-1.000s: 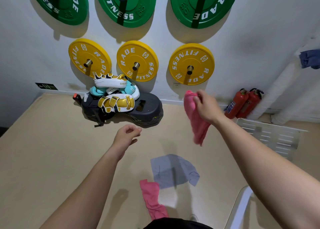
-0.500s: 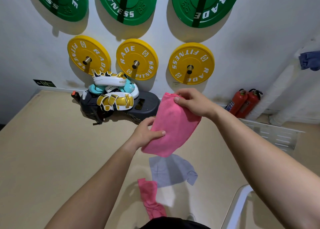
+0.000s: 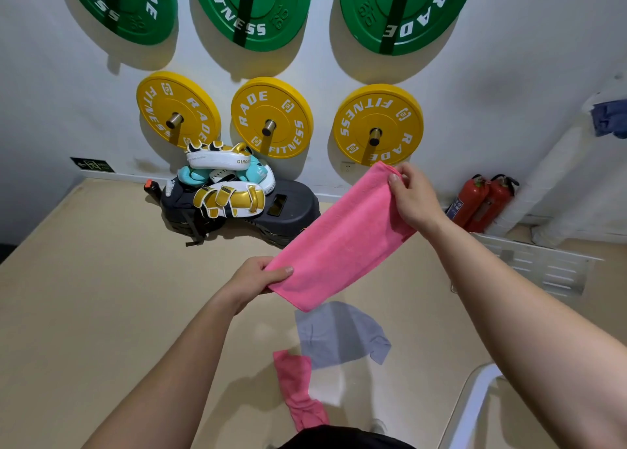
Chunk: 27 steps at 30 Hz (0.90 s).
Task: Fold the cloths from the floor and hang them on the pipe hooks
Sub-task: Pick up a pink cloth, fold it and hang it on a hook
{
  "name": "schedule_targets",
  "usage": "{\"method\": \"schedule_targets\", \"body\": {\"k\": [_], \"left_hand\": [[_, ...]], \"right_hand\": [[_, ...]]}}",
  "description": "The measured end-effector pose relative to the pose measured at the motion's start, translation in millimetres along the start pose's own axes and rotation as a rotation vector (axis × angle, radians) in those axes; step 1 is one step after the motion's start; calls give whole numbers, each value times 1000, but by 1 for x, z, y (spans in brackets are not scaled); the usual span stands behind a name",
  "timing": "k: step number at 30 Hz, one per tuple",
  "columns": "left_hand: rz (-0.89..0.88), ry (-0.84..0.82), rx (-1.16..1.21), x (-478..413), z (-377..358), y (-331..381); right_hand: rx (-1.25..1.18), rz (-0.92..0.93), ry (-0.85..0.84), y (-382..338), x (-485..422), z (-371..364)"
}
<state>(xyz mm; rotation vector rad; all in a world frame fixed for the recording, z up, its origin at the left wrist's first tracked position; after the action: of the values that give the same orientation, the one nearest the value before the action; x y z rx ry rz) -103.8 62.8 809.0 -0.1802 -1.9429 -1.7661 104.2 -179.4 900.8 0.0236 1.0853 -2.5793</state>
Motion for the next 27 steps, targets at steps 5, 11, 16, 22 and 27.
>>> {"method": "schedule_targets", "body": {"k": [5, 11, 16, 22, 27], "left_hand": [[7, 80, 173, -1, 4, 3], [-117, 425, 385, -12, -5, 14], [-297, 718, -233, -10, -12, 23], [-241, 801, -532, -13, -2, 19], [-284, 715, -263, -12, -23, 21]], "right_hand": [[77, -112, 15, 20, 12, -6], [60, -166, -20, 32, 32, -24], [82, -182, 2, 40, 44, -35], [268, -247, -17, 48, 55, -42], [71, -208, -4, 30, 79, -61]]}}
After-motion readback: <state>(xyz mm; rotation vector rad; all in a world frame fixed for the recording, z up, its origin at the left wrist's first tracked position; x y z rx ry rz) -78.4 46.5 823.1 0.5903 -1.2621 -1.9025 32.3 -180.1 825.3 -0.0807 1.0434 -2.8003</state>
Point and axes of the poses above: each hand's wrist, its own x-axis away from the middle knuckle, its own z-axis out of the back of the hand, y = z × x, the point moved 1 cm from there along -x, towards the middle knuckle, and after that the axes turned 10 degrees about x, right-handed, at the moved point
